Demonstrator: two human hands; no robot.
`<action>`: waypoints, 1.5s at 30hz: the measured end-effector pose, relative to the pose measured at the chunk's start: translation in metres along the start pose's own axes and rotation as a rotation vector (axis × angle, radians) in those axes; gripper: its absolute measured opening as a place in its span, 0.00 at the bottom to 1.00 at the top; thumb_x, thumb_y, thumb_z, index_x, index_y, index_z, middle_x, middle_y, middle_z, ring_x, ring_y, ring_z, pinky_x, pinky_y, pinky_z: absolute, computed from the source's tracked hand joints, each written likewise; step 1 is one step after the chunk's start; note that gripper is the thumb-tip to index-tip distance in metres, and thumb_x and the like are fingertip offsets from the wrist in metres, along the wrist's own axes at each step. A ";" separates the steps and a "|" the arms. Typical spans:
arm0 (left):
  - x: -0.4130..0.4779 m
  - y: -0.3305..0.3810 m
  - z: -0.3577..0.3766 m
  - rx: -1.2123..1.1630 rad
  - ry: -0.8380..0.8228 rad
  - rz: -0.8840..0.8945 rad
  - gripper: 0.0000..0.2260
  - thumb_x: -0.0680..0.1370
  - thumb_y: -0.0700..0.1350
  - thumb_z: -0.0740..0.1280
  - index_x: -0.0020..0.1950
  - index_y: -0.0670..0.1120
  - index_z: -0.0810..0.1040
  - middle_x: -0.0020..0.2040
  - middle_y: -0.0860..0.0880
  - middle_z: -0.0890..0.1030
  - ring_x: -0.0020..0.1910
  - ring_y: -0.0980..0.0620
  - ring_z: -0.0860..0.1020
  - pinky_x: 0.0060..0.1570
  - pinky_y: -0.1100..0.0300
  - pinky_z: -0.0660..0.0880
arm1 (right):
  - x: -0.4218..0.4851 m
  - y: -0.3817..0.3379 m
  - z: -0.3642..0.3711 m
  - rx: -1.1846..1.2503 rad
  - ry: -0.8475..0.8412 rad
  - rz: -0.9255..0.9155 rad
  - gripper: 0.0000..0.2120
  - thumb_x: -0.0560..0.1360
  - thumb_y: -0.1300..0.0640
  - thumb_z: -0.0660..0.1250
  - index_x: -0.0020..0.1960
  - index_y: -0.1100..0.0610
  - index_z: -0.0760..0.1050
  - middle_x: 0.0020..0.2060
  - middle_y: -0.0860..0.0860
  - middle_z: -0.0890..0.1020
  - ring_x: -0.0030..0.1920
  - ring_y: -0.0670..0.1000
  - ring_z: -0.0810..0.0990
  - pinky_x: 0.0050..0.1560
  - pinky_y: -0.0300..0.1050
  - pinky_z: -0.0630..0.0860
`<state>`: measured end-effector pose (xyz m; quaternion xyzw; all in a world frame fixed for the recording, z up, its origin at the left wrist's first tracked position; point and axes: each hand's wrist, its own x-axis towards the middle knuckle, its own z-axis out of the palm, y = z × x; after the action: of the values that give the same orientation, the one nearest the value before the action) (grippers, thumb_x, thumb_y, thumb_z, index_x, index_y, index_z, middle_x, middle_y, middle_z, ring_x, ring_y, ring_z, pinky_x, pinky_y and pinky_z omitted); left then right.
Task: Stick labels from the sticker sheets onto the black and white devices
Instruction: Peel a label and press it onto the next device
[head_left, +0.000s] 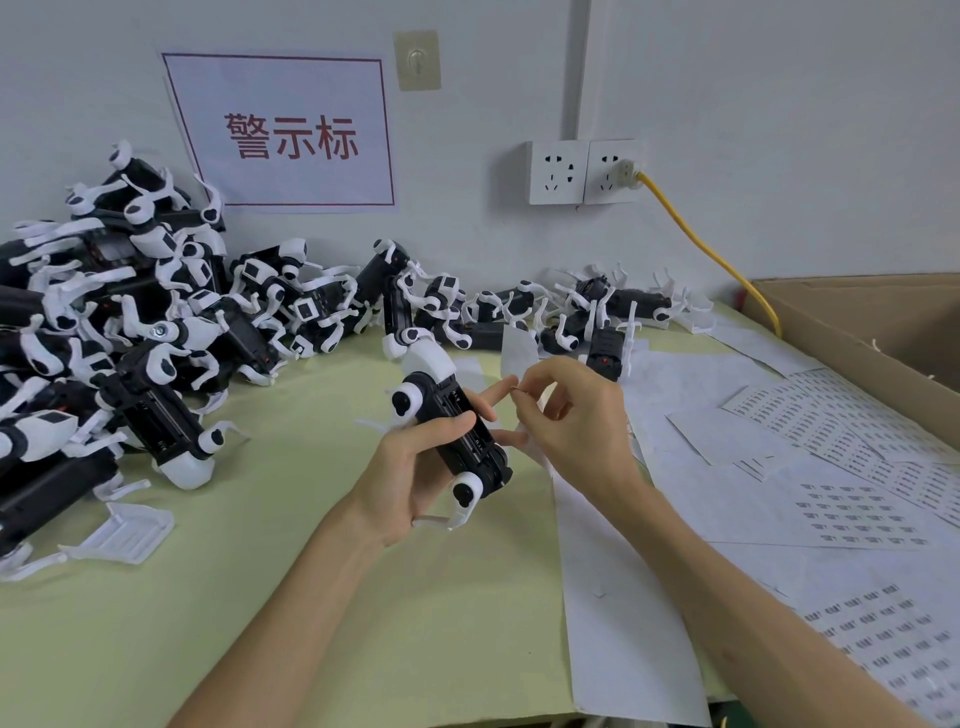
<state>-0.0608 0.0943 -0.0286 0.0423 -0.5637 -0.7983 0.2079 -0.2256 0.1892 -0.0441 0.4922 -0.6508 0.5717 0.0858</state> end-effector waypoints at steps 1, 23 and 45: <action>0.000 0.000 0.000 -0.014 0.006 0.002 0.11 0.73 0.48 0.70 0.51 0.42 0.79 0.72 0.46 0.78 0.64 0.36 0.79 0.58 0.49 0.78 | 0.000 0.000 0.000 -0.011 -0.004 -0.007 0.08 0.73 0.63 0.74 0.41 0.53 0.78 0.36 0.44 0.81 0.32 0.47 0.76 0.33 0.34 0.71; 0.008 -0.003 -0.005 -0.068 0.167 0.107 0.34 0.68 0.61 0.80 0.70 0.51 0.75 0.64 0.42 0.82 0.63 0.45 0.81 0.62 0.52 0.78 | -0.004 -0.025 -0.004 0.330 -0.349 0.163 0.38 0.68 0.48 0.79 0.73 0.45 0.65 0.55 0.46 0.85 0.55 0.44 0.82 0.60 0.35 0.72; 0.005 -0.007 0.001 0.168 0.008 -0.196 0.23 0.80 0.64 0.59 0.56 0.48 0.82 0.40 0.45 0.82 0.45 0.43 0.80 0.49 0.55 0.76 | 0.009 -0.025 -0.020 0.417 -0.254 0.170 0.35 0.69 0.46 0.75 0.72 0.47 0.67 0.52 0.48 0.87 0.59 0.48 0.82 0.63 0.48 0.72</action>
<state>-0.0676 0.0949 -0.0342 0.1175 -0.6210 -0.7646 0.1267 -0.2206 0.2050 -0.0150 0.5107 -0.5634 0.6323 -0.1483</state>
